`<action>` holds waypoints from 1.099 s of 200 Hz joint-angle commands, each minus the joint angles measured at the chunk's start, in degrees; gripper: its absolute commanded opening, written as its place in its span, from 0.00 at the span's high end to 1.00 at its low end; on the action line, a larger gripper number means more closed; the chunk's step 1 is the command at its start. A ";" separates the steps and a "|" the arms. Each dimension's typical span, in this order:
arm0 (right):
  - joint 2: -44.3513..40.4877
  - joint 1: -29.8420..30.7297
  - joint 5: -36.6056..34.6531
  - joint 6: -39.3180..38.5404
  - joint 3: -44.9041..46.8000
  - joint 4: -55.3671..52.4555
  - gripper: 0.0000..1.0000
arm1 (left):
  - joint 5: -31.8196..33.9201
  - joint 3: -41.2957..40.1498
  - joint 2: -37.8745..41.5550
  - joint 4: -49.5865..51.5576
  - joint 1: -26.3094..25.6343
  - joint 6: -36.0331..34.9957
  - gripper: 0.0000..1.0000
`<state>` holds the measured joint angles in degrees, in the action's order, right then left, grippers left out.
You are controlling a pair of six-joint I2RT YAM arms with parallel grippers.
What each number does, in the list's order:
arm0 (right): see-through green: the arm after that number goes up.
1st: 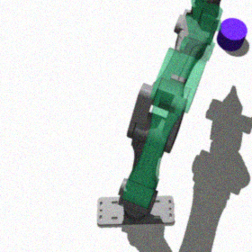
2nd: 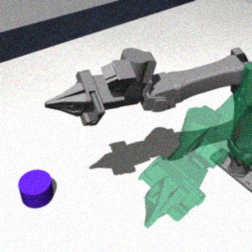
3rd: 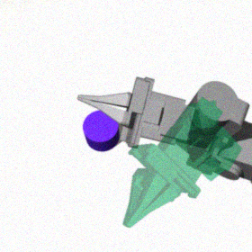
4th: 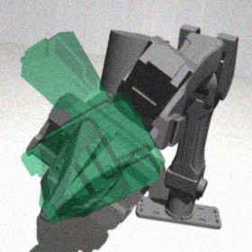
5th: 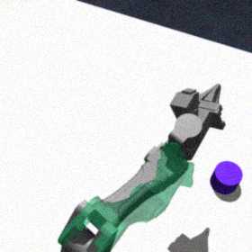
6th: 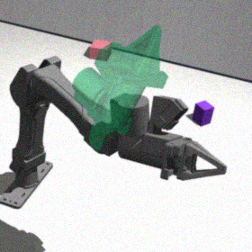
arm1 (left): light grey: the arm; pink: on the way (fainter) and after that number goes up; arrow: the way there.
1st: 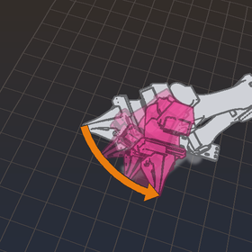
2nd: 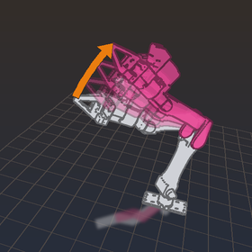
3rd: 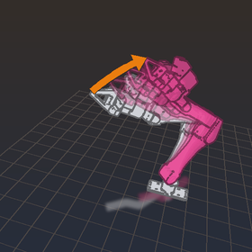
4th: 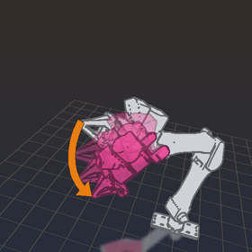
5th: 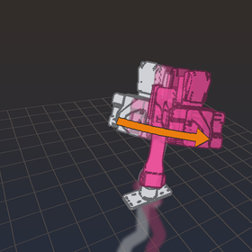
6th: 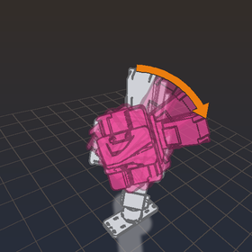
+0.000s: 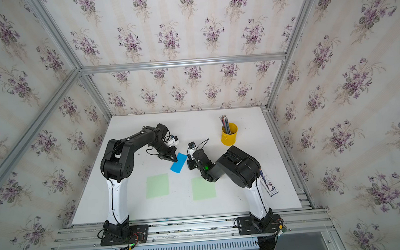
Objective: Fold the square paper along the opposite sides
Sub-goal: Smooth out the paper at the center of the board.
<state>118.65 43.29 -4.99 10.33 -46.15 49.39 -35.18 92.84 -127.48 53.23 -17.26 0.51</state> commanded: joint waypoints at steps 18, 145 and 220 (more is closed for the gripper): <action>-1.44 -0.66 -1.09 -1.56 0.15 -6.49 1.00 | 6.97 -0.68 -0.22 1.36 0.03 -0.55 1.00; 1.89 0.54 6.29 7.15 -5.45 -3.89 1.00 | 6.35 -0.11 -0.38 1.08 0.03 -0.36 1.00; 2.13 -0.35 2.36 6.99 -4.60 -9.54 1.00 | 6.92 0.96 -0.60 2.23 0.33 -0.80 1.00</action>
<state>120.84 43.48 -0.32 16.75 -51.70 45.63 -33.65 93.78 -127.61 54.68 -17.28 0.43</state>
